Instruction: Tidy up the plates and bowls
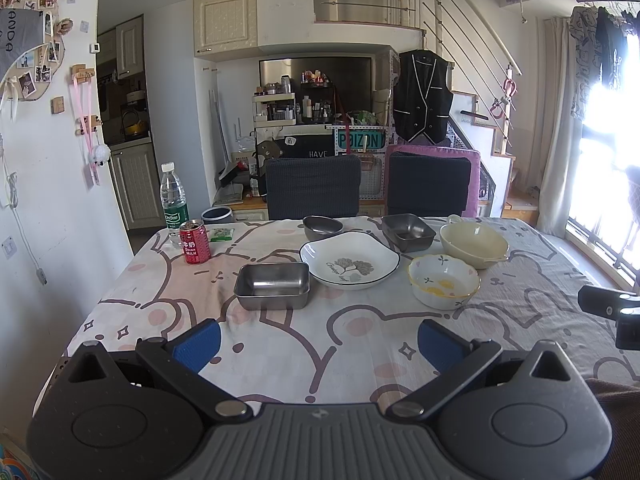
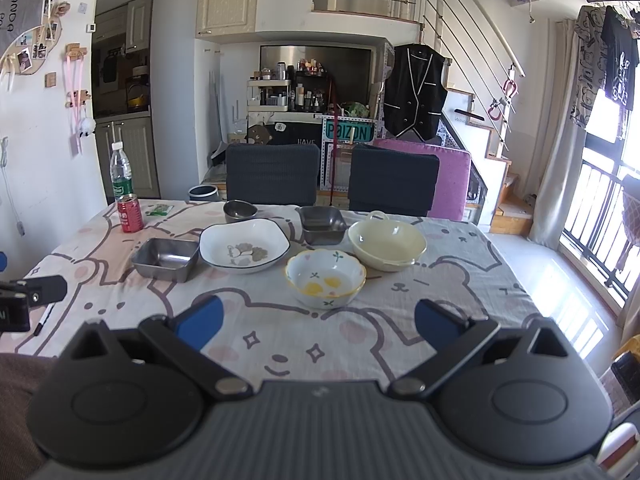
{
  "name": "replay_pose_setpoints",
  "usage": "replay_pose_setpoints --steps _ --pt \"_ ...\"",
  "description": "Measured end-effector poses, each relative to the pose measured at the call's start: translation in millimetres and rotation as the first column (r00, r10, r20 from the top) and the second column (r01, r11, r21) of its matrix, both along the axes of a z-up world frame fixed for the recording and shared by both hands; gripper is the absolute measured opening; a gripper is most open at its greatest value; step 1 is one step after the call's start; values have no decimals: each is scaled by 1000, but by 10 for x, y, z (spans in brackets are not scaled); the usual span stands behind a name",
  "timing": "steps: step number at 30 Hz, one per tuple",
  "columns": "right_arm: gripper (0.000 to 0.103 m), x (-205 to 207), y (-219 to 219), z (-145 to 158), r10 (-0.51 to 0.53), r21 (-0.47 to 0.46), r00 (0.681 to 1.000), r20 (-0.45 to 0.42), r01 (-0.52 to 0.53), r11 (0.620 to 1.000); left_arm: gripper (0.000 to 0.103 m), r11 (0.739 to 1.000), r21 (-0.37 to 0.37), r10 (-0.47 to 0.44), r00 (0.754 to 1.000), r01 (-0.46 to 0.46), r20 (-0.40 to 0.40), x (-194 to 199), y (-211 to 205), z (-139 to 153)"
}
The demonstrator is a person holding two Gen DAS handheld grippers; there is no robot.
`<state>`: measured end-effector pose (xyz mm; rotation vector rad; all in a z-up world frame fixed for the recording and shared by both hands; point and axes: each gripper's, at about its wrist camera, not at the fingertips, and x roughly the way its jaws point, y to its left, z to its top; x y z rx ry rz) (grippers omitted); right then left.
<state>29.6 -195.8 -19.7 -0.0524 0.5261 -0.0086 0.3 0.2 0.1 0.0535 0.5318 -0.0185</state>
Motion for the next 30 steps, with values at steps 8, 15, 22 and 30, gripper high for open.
replay_pose_setpoints --steps 8,15,22,30 --pt "103 2 -1 1 1 0 1000 -1 -1 1000 103 1000 -1 0 1000 0 0 0 1 0" --pt "103 1 0 4 1 -1 1000 -2 -1 1000 103 1000 0 0 1000 0 0 0 0 0" --pt "103 8 4 -14 2 -4 1000 -2 -2 1000 103 1000 0 -1 1000 1 0 2 2 0" --pt "103 -15 52 -107 9 4 1000 -6 -9 1000 103 1000 2 -3 1000 3 0 1 0 0"
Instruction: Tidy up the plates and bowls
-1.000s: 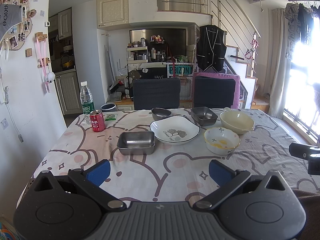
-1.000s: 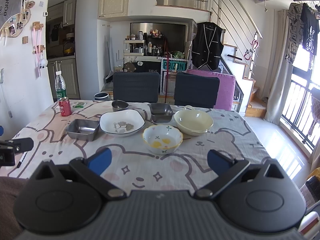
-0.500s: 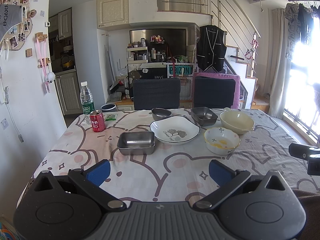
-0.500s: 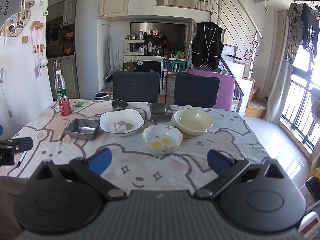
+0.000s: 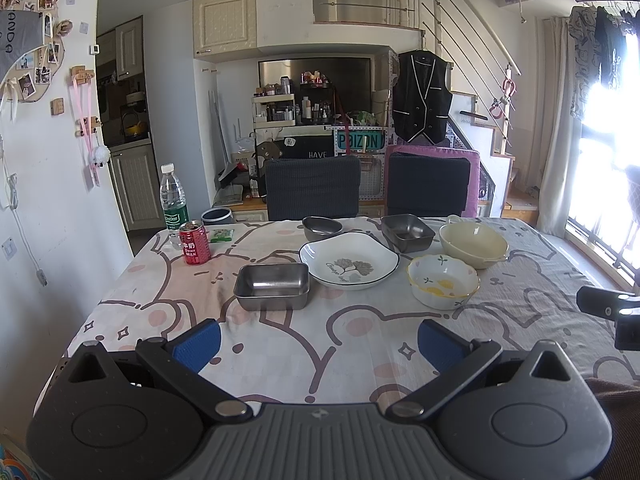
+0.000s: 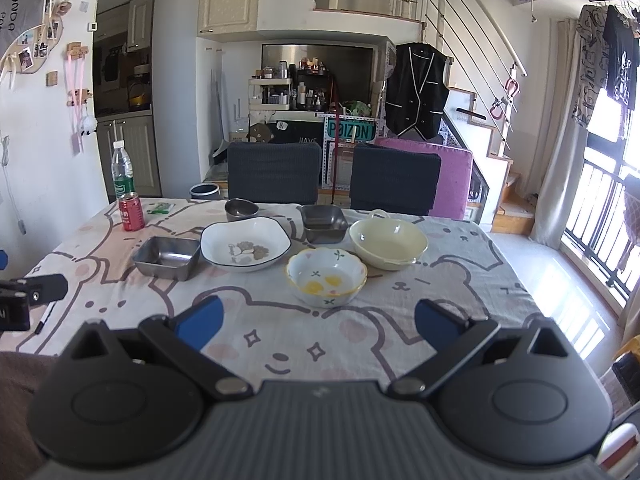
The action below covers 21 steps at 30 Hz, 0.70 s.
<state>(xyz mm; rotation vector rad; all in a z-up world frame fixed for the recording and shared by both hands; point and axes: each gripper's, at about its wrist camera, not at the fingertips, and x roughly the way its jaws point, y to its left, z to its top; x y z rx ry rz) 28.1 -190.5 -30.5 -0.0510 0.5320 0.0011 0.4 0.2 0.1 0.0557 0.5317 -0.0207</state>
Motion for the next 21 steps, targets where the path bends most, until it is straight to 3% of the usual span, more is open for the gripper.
replay_pose_setpoints --steps 10,21 --pt "103 84 -82 89 27 12 999 -33 -26 1000 103 1000 0 -9 1000 9 -9 37 -67 24" --pt "103 573 -259 172 35 34 999 -8 -35 999 103 1000 15 11 1000 -11 7 620 -80 145"
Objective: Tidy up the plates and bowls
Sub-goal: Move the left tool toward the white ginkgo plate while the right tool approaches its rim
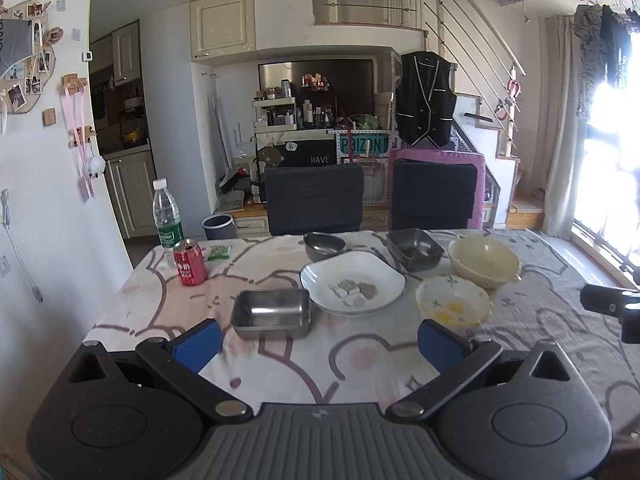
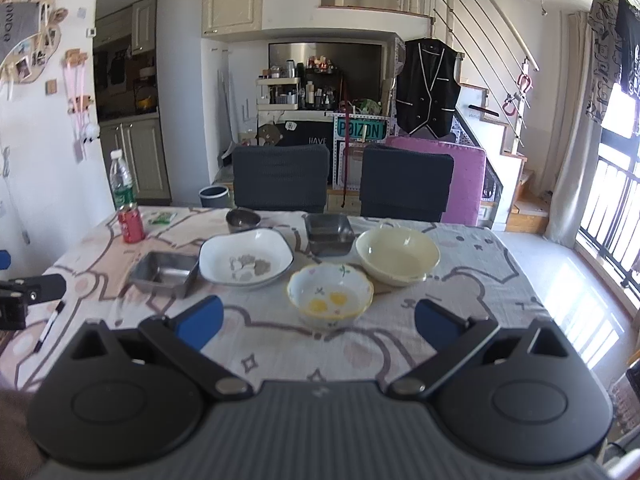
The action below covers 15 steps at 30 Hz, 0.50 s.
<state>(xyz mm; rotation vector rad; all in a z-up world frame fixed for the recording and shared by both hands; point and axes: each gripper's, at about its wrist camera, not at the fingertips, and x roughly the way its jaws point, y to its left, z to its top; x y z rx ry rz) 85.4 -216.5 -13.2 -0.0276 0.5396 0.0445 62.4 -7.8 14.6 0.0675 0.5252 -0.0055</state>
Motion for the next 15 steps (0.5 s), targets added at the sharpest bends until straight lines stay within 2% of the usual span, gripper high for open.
replay_pose_setpoints --steps 10,15 --pt "103 698 -138 124 19 9 998 56 -19 1000 103 998 -63 11 1000 -12 -14 764 4 125" --pt "103 1126 -137 125 16 3 998 62 -16 1000 103 998 -58 11 999 -13 -31 1159 -52 83"
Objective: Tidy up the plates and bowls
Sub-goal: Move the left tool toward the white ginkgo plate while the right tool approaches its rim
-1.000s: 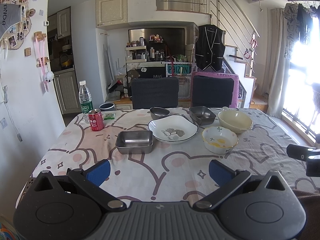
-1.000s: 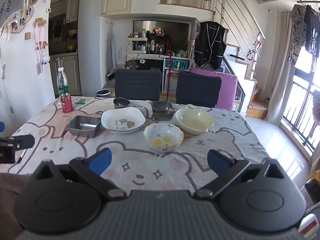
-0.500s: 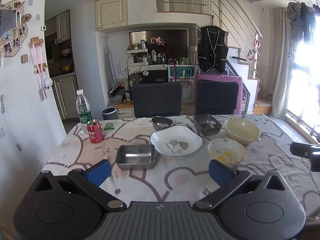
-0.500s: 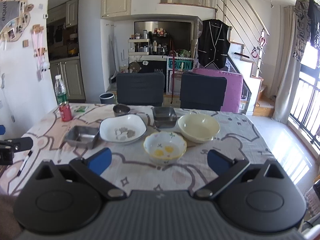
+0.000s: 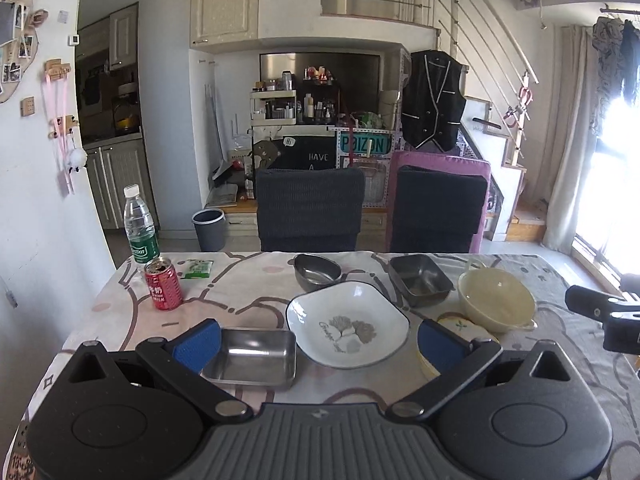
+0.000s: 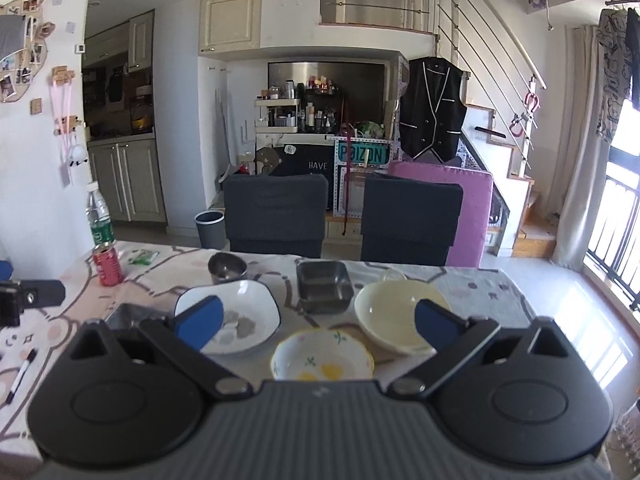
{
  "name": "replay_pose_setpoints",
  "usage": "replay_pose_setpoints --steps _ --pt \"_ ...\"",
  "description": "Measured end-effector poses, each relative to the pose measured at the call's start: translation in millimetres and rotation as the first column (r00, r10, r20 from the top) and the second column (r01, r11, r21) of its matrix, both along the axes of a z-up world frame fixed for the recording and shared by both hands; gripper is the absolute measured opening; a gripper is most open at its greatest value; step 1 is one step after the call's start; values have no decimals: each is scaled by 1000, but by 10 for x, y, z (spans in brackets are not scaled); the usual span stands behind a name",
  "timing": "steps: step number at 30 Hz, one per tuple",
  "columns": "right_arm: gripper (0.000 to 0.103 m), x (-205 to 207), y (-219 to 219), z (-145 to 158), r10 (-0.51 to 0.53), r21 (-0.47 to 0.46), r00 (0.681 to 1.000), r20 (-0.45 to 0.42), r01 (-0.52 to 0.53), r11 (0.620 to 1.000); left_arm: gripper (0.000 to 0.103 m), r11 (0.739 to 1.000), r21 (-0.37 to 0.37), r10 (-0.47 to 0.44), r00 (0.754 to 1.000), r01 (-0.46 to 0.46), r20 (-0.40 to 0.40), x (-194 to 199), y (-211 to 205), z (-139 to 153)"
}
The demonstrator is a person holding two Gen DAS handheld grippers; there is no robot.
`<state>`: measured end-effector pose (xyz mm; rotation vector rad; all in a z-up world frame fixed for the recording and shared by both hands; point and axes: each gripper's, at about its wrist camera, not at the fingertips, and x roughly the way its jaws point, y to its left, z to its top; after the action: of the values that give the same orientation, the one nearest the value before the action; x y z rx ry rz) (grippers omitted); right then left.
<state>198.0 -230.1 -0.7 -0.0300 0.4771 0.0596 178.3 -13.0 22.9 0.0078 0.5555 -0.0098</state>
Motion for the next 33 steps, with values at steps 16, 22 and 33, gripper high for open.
replay_pose_setpoints --steps 16,22,33 --pt "103 1394 170 -60 73 -13 996 -51 -74 997 103 945 -324 21 997 -42 -69 1239 85 -108" --pt "103 1950 114 -117 80 73 990 -119 -72 995 103 888 -459 -16 993 -40 -116 1534 234 -485" --pt "103 2399 159 -634 74 203 978 -193 -34 979 103 768 -604 -12 939 -211 -343 1629 475 -1457"
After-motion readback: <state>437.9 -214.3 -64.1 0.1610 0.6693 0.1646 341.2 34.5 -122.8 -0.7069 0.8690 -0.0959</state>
